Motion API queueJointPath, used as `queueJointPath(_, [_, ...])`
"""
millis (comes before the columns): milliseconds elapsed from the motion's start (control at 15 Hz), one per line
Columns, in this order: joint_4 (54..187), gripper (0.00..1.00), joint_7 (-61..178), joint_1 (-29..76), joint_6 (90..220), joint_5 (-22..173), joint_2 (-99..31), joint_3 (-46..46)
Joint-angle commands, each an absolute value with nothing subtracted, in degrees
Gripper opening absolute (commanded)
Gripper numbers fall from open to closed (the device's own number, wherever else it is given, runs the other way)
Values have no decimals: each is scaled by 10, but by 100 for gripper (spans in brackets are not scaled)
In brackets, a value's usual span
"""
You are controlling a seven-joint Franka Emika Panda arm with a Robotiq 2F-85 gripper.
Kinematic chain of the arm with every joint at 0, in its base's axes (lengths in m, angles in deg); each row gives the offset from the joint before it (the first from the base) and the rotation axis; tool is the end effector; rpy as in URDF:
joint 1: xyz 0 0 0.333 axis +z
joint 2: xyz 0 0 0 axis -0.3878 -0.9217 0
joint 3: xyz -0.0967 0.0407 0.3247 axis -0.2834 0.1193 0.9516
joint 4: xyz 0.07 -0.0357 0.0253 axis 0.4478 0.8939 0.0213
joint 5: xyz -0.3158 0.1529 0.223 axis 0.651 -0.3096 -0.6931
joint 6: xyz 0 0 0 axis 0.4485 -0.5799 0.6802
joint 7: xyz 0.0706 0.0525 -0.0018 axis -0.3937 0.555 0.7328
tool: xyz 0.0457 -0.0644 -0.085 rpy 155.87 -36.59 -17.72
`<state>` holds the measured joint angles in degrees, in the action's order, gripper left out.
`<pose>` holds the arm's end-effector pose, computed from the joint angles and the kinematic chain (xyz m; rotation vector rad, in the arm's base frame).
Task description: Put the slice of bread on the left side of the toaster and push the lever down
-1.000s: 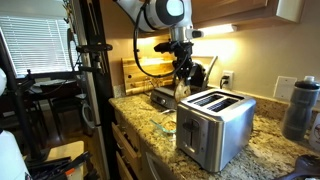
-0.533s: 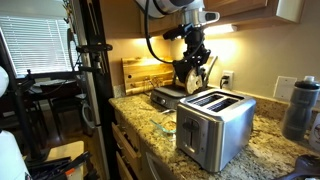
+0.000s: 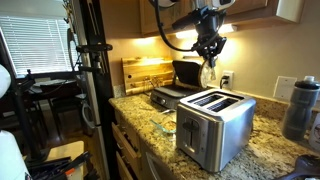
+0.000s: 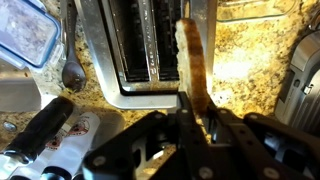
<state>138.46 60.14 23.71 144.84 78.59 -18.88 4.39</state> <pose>0.6101 0.0088 0.5095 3.0330 0.0387 0.3517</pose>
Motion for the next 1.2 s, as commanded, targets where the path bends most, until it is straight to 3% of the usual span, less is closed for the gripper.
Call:
queueJointPath(0, [1408,6,640,232,1450,782,-176,41])
queueJointPath(1133, [1468,6,736,226,1486,768,-188,36])
